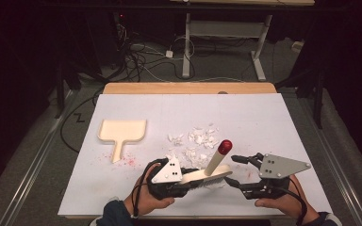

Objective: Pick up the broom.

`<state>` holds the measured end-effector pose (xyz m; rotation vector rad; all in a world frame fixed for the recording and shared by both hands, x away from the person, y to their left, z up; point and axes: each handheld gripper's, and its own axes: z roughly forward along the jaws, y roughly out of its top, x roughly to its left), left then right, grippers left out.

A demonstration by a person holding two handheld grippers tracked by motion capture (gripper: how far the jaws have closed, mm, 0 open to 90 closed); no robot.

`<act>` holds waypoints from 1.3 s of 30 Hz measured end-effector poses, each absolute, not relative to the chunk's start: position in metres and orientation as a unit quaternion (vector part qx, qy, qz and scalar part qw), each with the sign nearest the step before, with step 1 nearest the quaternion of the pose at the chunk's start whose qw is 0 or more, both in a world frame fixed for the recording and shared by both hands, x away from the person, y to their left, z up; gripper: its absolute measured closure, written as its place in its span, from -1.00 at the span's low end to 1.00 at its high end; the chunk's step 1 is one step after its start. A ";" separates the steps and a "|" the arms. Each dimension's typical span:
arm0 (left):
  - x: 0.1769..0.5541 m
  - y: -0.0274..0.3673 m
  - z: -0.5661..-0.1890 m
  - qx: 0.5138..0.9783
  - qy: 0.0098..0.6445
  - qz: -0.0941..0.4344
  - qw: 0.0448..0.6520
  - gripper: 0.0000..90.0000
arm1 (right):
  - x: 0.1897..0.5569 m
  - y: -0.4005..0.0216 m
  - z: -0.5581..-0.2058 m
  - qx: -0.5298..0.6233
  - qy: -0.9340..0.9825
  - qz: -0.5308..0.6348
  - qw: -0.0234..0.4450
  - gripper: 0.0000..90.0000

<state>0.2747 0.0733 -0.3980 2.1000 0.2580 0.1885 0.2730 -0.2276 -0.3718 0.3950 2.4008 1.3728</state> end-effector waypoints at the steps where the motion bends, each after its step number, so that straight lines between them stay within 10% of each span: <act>1: 0.274 0.074 -0.398 0.865 0.101 0.072 0.487 0.44 | 0.274 -0.225 -0.374 0.134 0.852 0.479 0.167 -0.18; 11: 0.269 0.063 -0.403 0.877 0.041 0.022 0.478 0.43 | 0.275 -0.191 -0.400 0.079 0.891 0.440 0.085 -0.22; 20: 0.277 0.063 -0.409 0.877 0.052 0.012 0.478 0.32 | 0.283 -0.188 -0.413 0.060 0.887 0.457 0.019 0.40; 29: 0.269 0.069 -0.404 0.874 0.090 0.136 0.458 -0.40 | 0.284 -0.197 -0.408 0.088 0.882 0.458 0.067 0.51; 39: 0.264 0.107 -0.413 0.852 0.158 0.244 0.434 -0.56 | 0.293 -0.231 -0.384 0.157 0.858 0.473 0.127 0.51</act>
